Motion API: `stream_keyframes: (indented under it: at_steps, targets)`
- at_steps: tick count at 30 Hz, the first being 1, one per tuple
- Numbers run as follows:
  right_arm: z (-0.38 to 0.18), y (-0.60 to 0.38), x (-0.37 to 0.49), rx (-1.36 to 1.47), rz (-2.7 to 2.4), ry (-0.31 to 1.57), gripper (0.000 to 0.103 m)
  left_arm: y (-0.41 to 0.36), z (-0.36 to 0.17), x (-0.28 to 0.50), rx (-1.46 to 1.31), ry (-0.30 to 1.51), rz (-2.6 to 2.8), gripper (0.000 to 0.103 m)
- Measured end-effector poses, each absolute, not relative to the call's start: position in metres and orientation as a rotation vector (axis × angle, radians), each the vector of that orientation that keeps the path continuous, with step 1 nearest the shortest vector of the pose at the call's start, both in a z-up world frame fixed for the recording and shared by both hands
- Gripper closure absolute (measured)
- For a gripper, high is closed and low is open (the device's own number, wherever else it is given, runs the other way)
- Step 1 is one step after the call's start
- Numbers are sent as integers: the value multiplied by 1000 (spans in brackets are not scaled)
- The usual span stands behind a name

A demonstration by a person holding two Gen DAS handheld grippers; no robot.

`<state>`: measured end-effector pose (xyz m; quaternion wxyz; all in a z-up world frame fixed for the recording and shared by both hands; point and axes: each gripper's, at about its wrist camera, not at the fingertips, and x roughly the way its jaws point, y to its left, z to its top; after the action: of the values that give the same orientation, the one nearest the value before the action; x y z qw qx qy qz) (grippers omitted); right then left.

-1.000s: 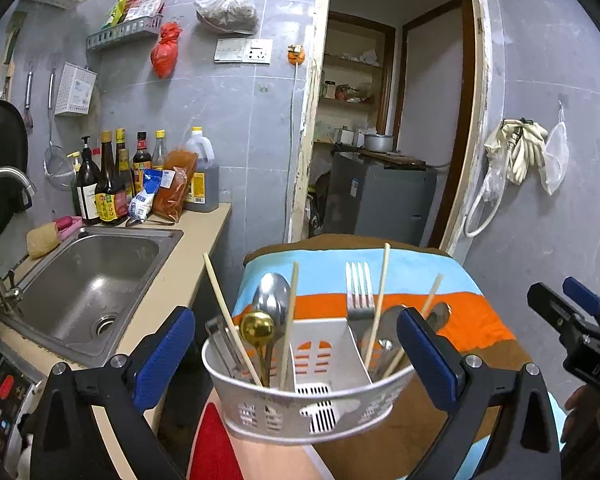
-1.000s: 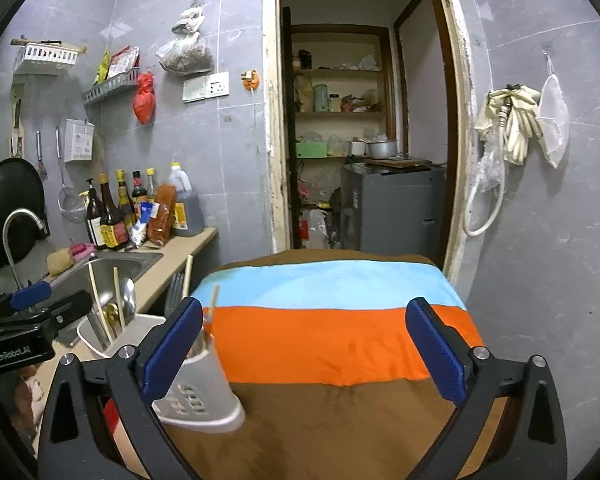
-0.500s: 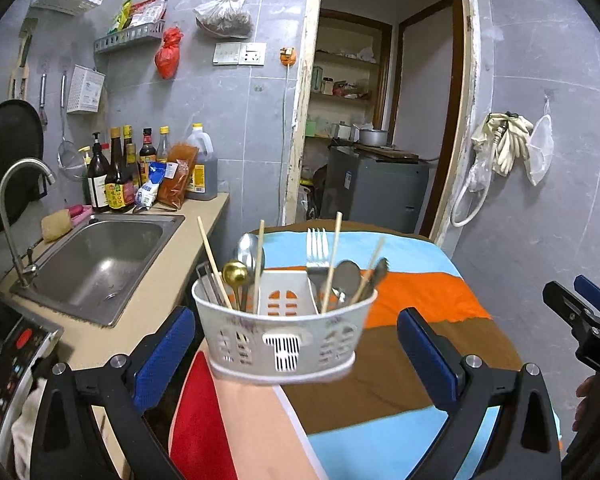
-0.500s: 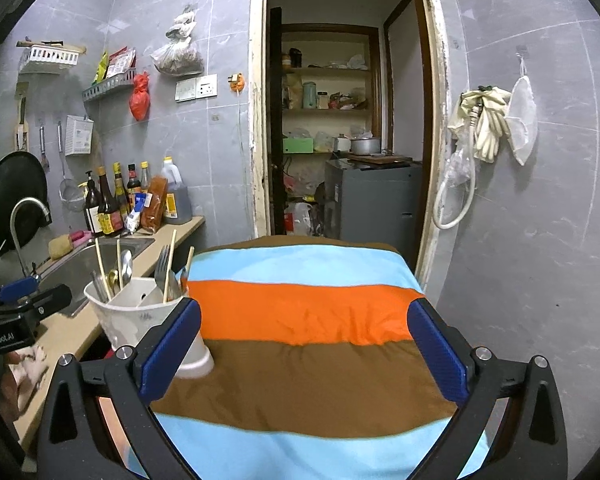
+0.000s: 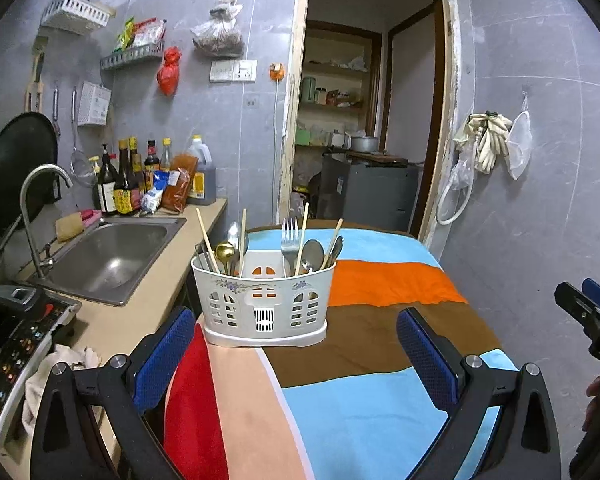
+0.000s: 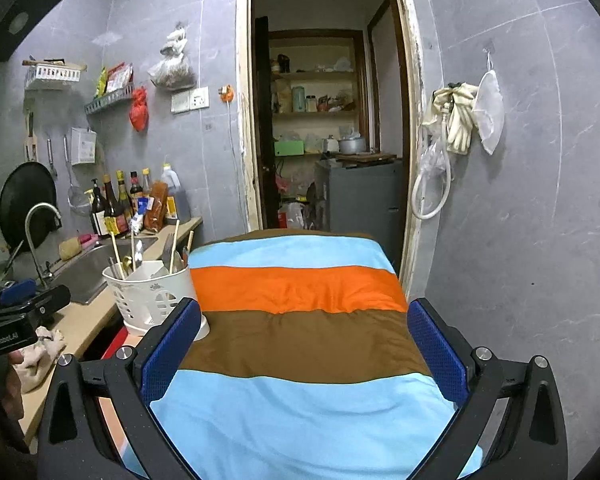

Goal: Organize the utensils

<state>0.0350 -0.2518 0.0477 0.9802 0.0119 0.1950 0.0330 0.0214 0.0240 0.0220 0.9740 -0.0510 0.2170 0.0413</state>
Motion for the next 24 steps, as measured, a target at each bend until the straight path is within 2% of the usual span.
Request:
stream_keyframes:
  at_steps: [24]
  targets:
    - [54, -267, 0, 22, 91, 377, 2, 11, 32, -15, -71, 390, 97, 1]
